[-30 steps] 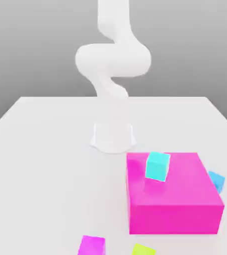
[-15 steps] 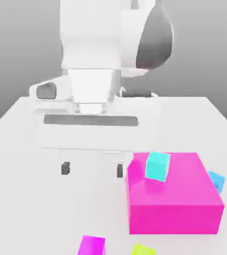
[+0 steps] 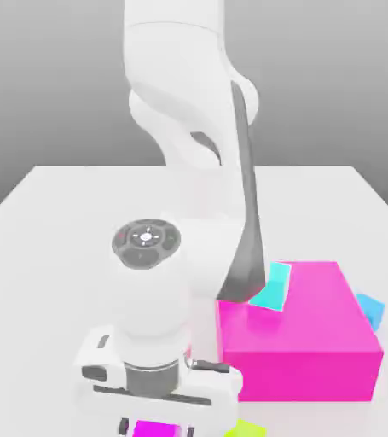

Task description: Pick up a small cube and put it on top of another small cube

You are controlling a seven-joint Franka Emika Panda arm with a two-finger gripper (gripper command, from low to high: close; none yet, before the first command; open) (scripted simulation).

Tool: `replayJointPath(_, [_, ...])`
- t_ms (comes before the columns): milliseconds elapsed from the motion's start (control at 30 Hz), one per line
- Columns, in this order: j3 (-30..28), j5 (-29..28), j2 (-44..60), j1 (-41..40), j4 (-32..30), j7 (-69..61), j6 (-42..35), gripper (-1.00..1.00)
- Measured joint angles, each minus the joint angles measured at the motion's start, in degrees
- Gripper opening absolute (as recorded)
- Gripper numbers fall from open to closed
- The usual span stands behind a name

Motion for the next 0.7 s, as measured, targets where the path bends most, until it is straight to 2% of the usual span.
replayJointPath(133, [0.0, -0.1, -0.2, 0.0, 0.0, 0.1, -0.2, -1.00])
replayJointPath(300, [0.1, -1.0, -8.9, 0.5, -1.5, 0.8, -7.4, -1.00])
replayJointPath(433, [3.4, -2.7, -12.5, 5.4, 0.9, 3.1, -13.5, -1.00])
replayJointPath(567, [4.1, -3.9, -7.8, 7.2, 2.1, 4.2, -9.9, -1.00])
replayJointPath(600, [4.0, -4.1, -6.0, 7.4, 2.2, 4.4, -8.2, 1.00])
replayJointPath(700, [4.0, -4.1, -6.0, 7.4, 2.2, 4.4, -8.2, 1.00])
